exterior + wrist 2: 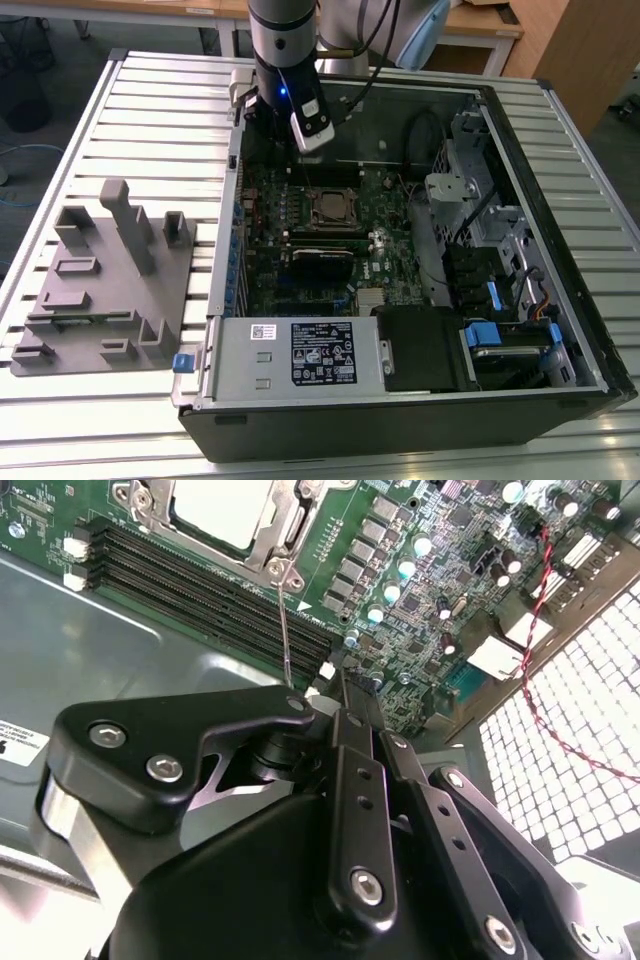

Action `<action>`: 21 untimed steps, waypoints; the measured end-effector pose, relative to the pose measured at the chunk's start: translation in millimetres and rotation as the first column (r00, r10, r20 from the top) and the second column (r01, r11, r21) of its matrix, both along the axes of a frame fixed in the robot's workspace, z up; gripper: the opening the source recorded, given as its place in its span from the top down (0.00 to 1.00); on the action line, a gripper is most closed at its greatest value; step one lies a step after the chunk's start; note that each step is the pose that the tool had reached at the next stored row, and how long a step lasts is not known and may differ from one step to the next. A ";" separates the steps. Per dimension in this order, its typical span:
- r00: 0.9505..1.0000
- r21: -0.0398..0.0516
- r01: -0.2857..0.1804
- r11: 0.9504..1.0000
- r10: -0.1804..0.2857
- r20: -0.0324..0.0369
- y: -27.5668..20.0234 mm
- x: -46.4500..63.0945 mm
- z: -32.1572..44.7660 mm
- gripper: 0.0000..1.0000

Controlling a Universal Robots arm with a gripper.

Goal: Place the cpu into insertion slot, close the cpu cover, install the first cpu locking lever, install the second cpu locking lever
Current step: 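Install the first cpu locking lever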

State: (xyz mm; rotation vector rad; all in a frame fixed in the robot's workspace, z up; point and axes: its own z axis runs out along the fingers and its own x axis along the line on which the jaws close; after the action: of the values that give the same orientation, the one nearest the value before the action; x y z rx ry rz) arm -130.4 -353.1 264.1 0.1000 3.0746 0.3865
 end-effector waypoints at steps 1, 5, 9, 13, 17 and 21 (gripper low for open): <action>1.000 0.000 0.000 1.000 0.000 0.000 0.0 0.0 -0.4 0.90; 1.000 0.000 0.000 1.000 0.000 0.000 0.1 0.0 -2.8 0.90; 1.000 0.000 0.000 1.000 0.000 0.000 2.0 -0.1 -3.2 0.90; 1.000 0.000 0.000 1.000 0.000 0.000 3.4 0.1 -3.7 0.90; 1.000 0.000 0.000 1.000 0.000 0.000 3.7 0.3 -5.3 0.90; 1.000 0.000 0.000 1.000 0.000 0.000 6.8 0.3 -5.9 0.90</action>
State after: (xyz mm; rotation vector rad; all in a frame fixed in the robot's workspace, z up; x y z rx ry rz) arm -130.1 -346.4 258.2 0.1002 3.0747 0.3864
